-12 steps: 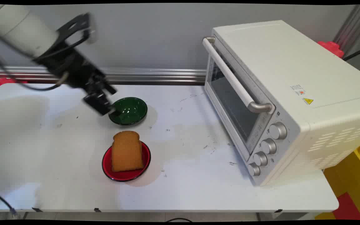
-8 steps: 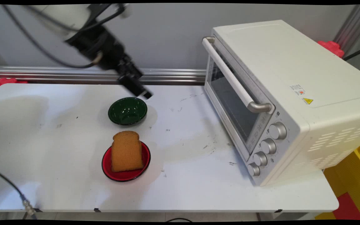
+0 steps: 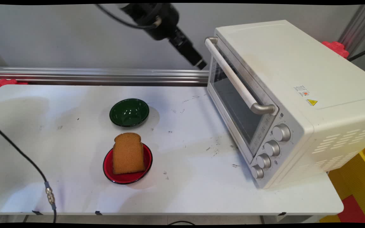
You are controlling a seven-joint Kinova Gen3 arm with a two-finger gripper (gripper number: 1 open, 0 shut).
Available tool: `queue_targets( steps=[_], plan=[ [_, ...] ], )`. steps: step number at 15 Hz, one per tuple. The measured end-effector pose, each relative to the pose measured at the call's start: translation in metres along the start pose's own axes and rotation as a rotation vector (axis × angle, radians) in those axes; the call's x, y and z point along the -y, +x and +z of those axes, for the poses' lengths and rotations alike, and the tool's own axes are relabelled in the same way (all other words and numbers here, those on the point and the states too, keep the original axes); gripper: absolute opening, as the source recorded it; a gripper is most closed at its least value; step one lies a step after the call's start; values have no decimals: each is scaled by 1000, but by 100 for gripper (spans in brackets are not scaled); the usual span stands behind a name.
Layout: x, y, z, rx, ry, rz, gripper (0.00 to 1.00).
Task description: Open the oven
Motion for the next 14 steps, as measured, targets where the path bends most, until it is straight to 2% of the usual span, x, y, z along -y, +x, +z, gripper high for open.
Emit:
queue_targets(
  steps=[4, 9, 10, 14],
  plan=[
    [2, 24, 11, -16, -4, 5, 100],
    [6, 37, 22, -7, -14, 26, 100],
    [7, 39, 23, -5, -16, 31, 0],
    [12, 43, 29, 6, -16, 56, 0]
  ],
)
